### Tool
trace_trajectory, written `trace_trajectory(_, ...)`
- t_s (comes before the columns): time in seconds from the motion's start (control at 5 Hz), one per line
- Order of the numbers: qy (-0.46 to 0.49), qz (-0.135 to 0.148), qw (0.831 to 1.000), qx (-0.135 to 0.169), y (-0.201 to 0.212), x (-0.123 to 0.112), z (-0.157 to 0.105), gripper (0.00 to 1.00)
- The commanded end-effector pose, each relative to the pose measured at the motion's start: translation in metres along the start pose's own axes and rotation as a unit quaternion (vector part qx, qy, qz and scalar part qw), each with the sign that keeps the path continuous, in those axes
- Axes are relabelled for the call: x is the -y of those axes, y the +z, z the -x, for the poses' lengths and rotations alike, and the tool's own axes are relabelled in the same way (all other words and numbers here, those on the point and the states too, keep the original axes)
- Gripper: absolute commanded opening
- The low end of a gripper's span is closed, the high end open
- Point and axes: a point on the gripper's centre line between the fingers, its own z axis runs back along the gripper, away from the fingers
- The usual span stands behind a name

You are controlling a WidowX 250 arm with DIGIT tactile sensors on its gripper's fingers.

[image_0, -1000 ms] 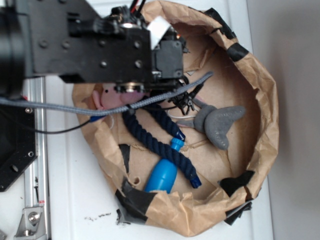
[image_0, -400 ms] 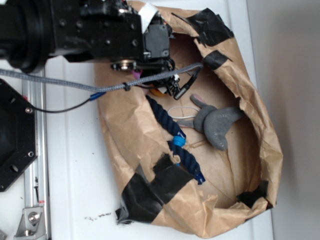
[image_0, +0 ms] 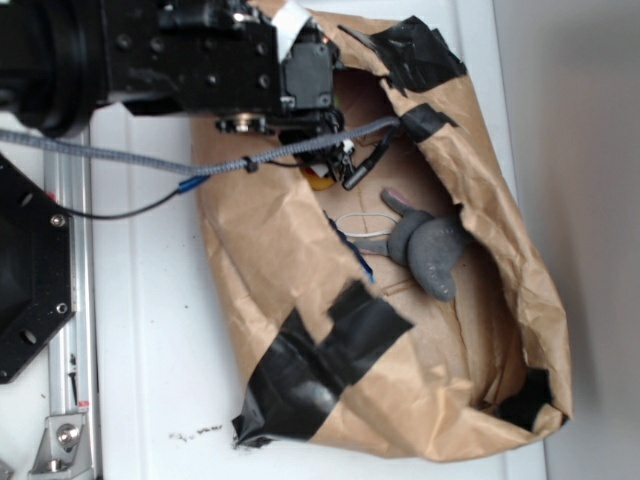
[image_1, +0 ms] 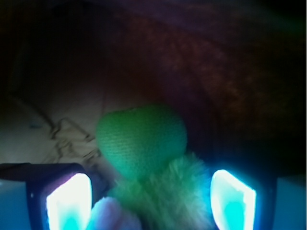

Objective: Grab the green animal.

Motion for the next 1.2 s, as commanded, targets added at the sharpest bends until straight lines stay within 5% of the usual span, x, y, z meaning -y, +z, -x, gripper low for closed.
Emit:
trace_trajectory(0.0,0.002,0.0,1.0,-0.024,-0.009,-0.01,-0.012,1.0)
trace_trajectory(0.2,-0.019,-0.021,1.0,-0.009,-0.007,0.005,-0.004,0.0)
trace_trajectory(0.6,-0.03,0.013,0.999,-0.003,0.012,0.017,0.005,0.0)
trace_trajectory(1.0,-0.113,0.13,0.985,0.007,0.089,0.08,0.022,0.0)
